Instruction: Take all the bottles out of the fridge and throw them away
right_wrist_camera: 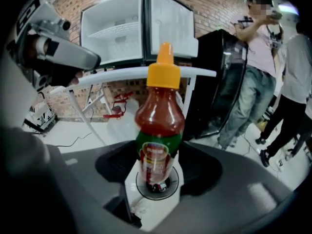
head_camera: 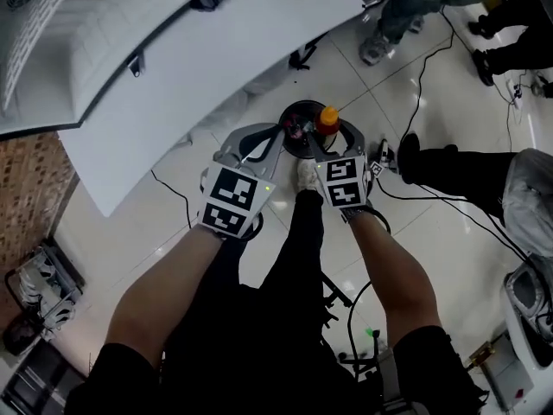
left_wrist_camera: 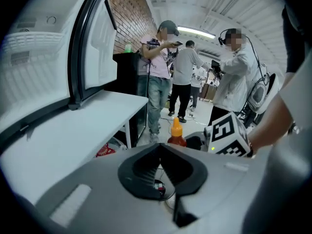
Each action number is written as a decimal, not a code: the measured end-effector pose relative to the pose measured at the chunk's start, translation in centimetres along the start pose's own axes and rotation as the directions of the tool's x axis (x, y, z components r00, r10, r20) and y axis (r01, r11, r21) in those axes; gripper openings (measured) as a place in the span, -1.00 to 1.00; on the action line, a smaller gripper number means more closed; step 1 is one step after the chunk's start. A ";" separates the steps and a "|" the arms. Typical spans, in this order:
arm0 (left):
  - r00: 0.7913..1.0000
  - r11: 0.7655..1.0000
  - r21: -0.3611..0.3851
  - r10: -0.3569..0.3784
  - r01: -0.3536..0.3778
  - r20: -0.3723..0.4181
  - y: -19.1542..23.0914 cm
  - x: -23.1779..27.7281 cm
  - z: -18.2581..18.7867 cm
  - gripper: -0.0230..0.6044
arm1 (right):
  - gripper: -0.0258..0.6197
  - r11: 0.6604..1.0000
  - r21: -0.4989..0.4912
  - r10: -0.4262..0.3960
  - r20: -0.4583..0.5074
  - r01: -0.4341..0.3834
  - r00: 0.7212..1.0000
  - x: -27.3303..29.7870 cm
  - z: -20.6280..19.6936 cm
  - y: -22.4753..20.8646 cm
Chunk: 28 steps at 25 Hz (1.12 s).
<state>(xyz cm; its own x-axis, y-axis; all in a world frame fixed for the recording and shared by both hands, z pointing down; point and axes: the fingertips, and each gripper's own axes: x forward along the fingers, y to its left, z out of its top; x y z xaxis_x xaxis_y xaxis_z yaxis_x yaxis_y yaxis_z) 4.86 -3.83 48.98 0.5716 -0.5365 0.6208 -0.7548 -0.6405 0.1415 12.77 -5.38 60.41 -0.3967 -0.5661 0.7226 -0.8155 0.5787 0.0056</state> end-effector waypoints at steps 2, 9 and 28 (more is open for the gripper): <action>1.000 1.000 0.002 -0.009 0.009 -0.027 -0.2 1.1 -1.2 -0.92 | -0.08 1.000 0.002 0.005 -0.047 -0.005 0.999 1.6 -2.8 -0.2; 0.994 0.999 -0.001 -0.032 0.032 -0.107 0.2 5.6 -5.9 -0.92 | -0.08 1.000 0.016 0.027 -0.178 -0.025 0.984 9.1 -11.4 -0.7; 0.969 0.995 -0.029 -0.097 0.093 -0.225 0.9 12.2 -13.9 -0.92 | -0.06 0.995 0.099 0.073 -0.436 -0.033 0.897 19.4 -22.1 -1.4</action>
<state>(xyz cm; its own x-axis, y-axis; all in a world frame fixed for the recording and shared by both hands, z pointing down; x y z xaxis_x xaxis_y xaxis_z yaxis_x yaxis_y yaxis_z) 6.67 -3.35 67.41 0.5551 -0.3342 0.7617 -0.7073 -0.6716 0.2208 15.56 -4.19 89.69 -0.2319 -0.2094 0.9500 -0.8395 0.5364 -0.0867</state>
